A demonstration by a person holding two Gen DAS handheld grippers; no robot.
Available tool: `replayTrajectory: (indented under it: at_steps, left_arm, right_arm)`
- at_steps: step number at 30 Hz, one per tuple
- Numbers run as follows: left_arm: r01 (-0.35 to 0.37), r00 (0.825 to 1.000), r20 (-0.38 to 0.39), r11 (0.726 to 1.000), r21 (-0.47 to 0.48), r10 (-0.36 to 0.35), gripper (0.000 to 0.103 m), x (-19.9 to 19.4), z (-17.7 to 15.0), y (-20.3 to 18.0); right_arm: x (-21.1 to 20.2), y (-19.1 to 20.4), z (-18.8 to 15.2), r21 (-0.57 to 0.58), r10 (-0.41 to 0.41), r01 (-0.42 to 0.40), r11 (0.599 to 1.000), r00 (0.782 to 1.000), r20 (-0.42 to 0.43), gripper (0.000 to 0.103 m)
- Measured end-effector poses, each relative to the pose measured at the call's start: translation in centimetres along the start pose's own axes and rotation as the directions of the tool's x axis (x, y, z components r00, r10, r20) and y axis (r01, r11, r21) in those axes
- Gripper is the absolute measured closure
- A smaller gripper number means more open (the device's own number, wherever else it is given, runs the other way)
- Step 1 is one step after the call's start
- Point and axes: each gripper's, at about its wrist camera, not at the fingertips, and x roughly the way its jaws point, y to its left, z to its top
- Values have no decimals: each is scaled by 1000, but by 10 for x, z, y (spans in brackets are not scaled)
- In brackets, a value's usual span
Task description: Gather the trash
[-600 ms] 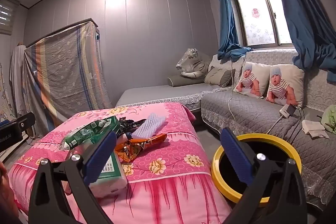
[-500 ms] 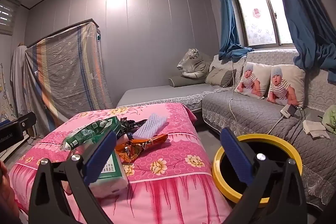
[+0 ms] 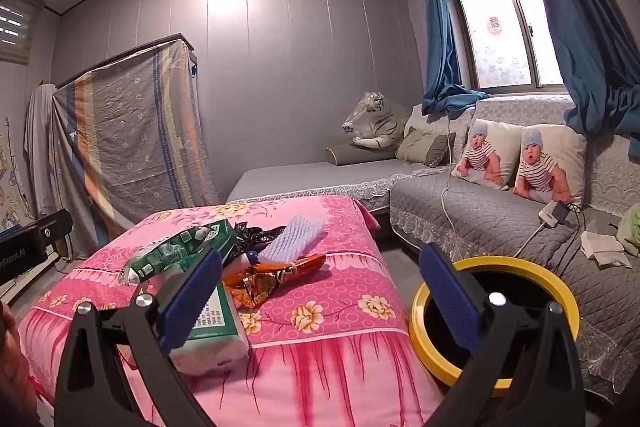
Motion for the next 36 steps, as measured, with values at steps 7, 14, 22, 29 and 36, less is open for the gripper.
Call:
replayTrajectory:
  at_steps: [7,14,22,29,36]
  left_arm:
    - [2,1000,-8,1000,-4,-2,8,1,-1,1]
    - [5,1000,-22,1000,-8,-5,8,8,-9,2]
    - [7,1000,-27,1000,-8,-7,8,9,-8,2]
    - [13,999,-36,1000,-16,-14,8,14,-12,2]
    - [18,999,-43,1000,-18,-18,8,13,-13,2]
  right_arm:
    - [1,2,-2,-3,2,-2,1000,1000,-3,7]
    - [3,1,-6,0,4,-4,1000,1000,-16,7]
    - [4,0,-7,3,3,-2,1000,1000,-23,7]
    - [5,0,-9,4,4,-4,1000,1000,-29,7]
    - [4,0,-9,5,3,-3,1000,1000,-31,7]
